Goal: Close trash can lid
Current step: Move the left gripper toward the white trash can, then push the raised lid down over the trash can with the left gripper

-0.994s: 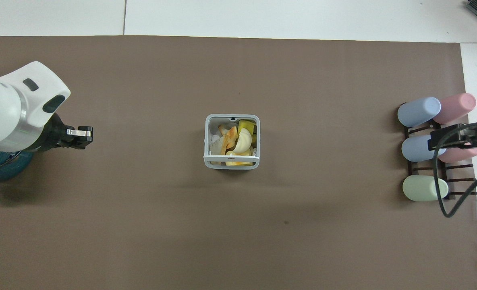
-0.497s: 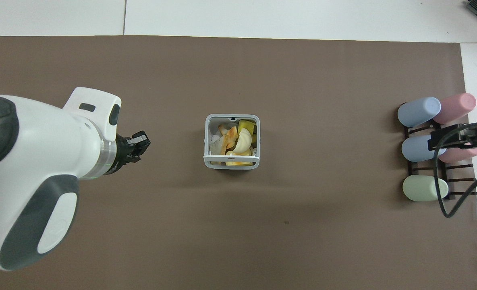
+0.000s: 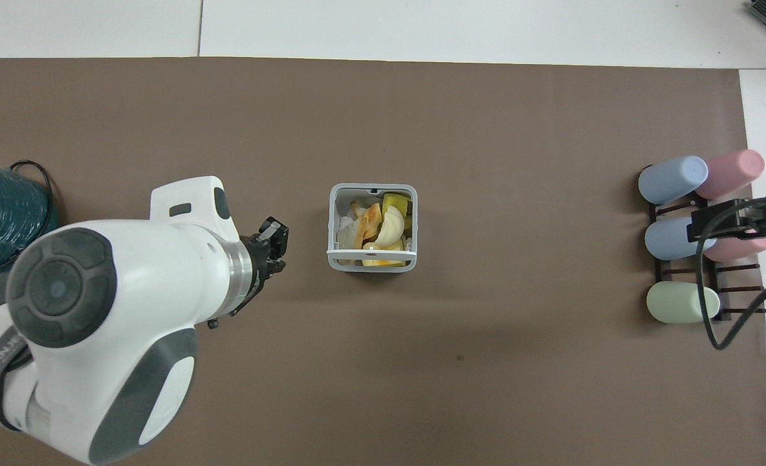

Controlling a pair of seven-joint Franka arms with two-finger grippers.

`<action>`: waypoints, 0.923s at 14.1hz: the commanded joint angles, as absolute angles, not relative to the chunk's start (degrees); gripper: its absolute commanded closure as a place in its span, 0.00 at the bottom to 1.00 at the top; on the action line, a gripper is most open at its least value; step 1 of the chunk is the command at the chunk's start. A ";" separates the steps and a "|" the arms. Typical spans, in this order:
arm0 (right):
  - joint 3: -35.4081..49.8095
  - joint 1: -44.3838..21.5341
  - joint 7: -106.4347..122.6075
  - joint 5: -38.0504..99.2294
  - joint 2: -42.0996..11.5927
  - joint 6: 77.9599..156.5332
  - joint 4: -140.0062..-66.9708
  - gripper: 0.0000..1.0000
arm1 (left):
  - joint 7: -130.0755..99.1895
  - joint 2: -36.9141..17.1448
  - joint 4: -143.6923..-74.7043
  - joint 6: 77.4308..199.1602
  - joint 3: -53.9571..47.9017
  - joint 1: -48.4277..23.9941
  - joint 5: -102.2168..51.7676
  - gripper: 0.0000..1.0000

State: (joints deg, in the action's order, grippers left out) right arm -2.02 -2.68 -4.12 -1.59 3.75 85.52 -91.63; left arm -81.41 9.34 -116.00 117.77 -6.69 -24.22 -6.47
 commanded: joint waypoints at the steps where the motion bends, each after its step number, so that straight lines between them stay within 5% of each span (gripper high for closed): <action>1: -1.93 -2.46 -2.99 -1.14 4.66 85.17 -92.37 0.00 | -91.10 11.51 -121.10 122.42 -5.80 -29.34 -7.21 1.00; 13: -1.93 -2.46 -2.99 -1.14 4.66 85.25 -92.37 0.00 | -107.14 3.79 -122.08 141.93 -5.63 -31.83 -8.35 1.00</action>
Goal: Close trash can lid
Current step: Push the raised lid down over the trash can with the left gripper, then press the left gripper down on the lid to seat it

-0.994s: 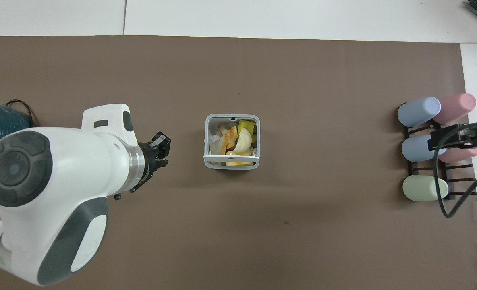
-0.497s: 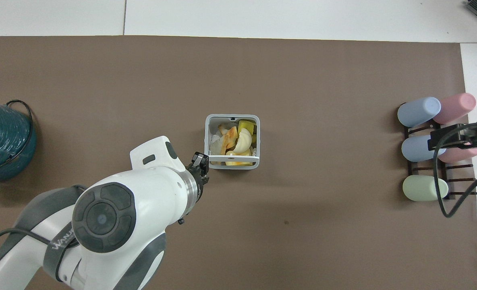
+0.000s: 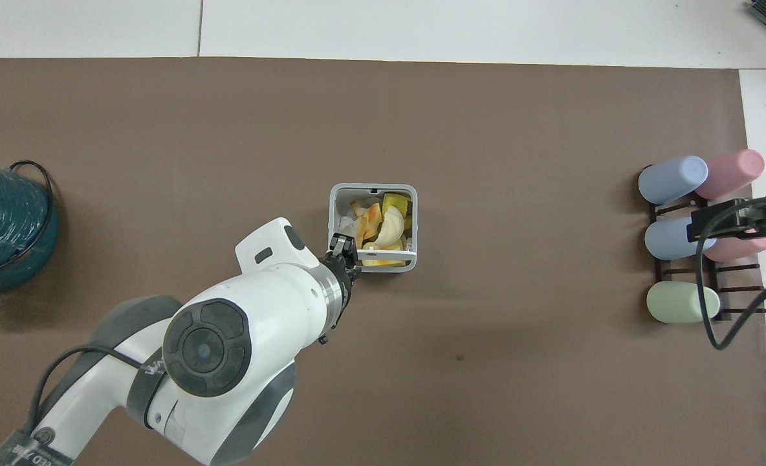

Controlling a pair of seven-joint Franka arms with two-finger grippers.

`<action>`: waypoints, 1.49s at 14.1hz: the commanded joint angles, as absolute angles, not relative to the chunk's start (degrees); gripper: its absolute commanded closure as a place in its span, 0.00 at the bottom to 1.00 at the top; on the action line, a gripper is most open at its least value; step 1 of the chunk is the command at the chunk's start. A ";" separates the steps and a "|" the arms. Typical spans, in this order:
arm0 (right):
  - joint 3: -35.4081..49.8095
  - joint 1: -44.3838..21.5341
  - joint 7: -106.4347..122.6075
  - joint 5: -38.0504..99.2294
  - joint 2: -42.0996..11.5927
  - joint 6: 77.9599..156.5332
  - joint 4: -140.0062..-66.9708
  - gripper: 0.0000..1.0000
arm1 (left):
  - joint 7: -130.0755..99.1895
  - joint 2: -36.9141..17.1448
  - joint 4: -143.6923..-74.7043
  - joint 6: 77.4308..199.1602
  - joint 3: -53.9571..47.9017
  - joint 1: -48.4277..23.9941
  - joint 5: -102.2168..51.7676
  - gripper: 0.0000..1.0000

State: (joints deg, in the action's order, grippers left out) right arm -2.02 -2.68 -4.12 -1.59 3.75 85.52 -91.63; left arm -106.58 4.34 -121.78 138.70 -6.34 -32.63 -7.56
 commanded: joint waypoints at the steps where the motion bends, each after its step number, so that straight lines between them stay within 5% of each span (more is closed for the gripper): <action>1: -1.93 -2.46 -2.99 -1.14 4.66 85.25 -92.37 0.00 | -107.14 3.08 -121.82 143.34 -5.63 -30.60 -8.35 1.00; 8: -1.93 -2.46 -2.99 -1.14 4.66 85.17 -92.37 0.00 | -107.23 -3.94 -118.92 154.59 -5.62 -27.95 -8.35 1.00; 21: -1.93 -2.46 -2.99 -1.14 4.66 85.17 -92.37 0.00 | -108.98 -6.24 -119.00 160.13 -5.71 -28.83 -8.35 1.00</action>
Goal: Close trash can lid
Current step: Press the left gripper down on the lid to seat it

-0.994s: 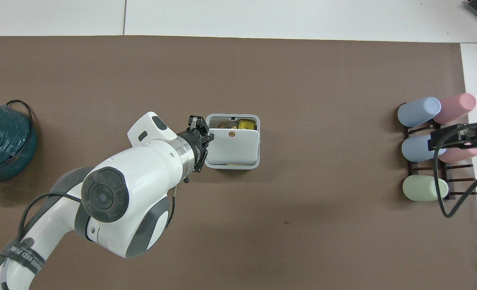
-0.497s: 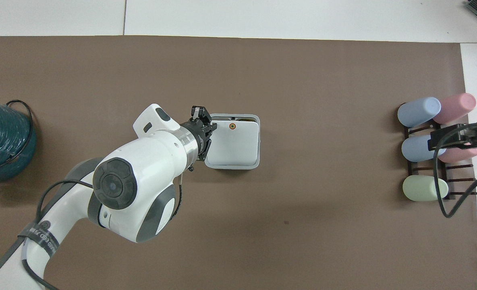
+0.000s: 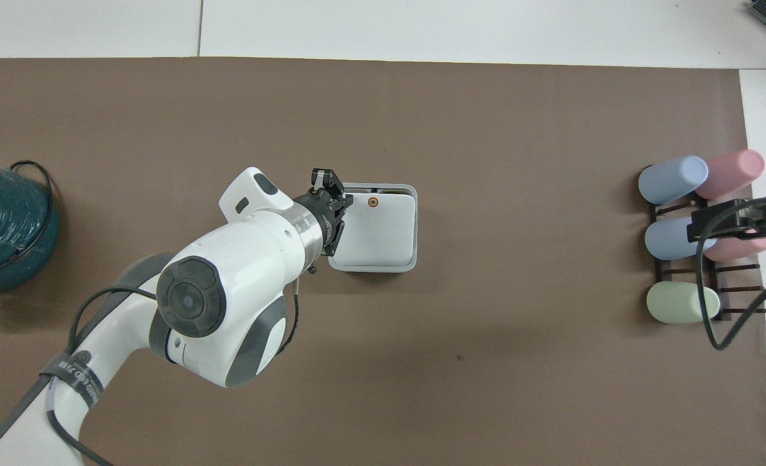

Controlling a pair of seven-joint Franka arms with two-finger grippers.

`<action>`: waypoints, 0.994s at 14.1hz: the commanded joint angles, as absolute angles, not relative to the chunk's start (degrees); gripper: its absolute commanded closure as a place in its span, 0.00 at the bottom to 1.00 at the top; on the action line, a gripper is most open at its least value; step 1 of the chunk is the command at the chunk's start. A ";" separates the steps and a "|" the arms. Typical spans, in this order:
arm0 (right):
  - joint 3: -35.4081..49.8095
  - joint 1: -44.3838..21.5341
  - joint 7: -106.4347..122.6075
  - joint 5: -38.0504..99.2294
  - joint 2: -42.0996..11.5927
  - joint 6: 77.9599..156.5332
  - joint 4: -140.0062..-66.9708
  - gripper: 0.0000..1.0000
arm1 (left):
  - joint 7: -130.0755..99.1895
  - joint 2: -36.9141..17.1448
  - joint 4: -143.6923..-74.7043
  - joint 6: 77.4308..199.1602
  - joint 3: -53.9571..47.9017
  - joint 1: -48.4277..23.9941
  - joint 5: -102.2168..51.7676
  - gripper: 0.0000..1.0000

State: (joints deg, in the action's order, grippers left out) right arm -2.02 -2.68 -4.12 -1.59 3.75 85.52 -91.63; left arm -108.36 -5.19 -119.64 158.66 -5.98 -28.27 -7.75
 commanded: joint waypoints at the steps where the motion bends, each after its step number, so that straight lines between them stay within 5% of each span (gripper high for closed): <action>1: -1.93 -2.46 -2.99 -1.14 4.66 85.25 -92.37 0.00 | -108.98 -6.33 -119.00 160.31 -5.80 -28.83 -8.35 1.00; 14: -1.93 -2.46 -2.99 -1.14 4.66 85.17 -92.37 0.00 | -108.81 -12.56 -119.00 165.15 -5.71 -30.41 -8.26 1.00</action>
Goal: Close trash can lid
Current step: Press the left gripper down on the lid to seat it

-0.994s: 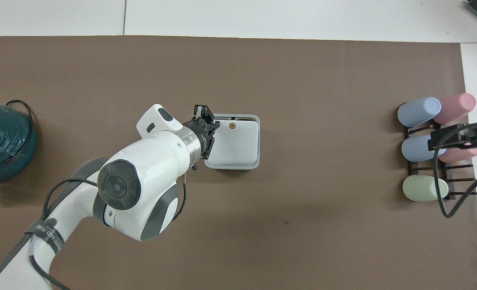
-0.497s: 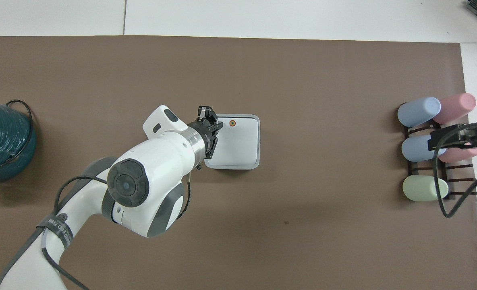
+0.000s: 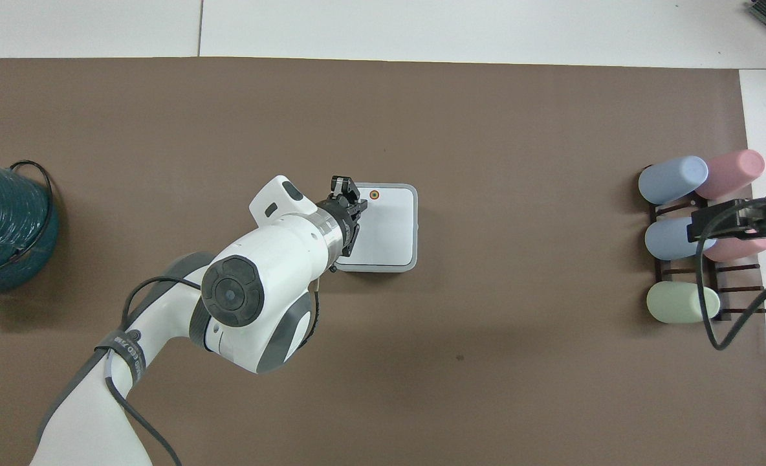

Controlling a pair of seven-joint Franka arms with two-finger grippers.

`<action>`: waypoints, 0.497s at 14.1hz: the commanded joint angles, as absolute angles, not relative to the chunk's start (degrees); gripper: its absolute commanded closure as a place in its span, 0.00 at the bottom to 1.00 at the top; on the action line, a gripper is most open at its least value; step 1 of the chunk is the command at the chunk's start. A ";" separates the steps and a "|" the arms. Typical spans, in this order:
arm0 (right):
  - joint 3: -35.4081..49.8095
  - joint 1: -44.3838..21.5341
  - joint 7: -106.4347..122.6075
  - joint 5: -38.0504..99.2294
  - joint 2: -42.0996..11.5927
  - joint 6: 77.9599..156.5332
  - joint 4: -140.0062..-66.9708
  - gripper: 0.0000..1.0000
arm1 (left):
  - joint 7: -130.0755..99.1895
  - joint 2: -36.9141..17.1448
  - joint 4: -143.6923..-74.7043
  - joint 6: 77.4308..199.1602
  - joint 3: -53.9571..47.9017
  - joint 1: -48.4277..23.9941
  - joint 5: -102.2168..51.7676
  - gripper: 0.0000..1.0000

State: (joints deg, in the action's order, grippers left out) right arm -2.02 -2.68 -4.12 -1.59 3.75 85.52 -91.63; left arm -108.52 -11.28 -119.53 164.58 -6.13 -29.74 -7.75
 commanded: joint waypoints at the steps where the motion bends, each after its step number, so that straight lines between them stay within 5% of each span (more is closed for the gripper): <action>1: -1.93 -2.46 -2.99 -1.14 4.66 85.17 -92.37 0.00 | -108.72 -13.09 -118.92 165.23 -5.63 -30.41 -8.26 1.00; 7: -1.93 -2.46 -2.99 -1.14 4.66 85.25 -92.37 0.00 | -107.84 -15.03 -119.00 165.76 -5.71 -30.76 -8.26 1.00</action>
State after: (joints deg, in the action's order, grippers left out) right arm -2.02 -2.68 -4.12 -1.59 3.75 85.52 -91.63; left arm -108.45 -11.67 -119.47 164.65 -6.12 -29.74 -7.75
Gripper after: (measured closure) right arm 0.000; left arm 0.987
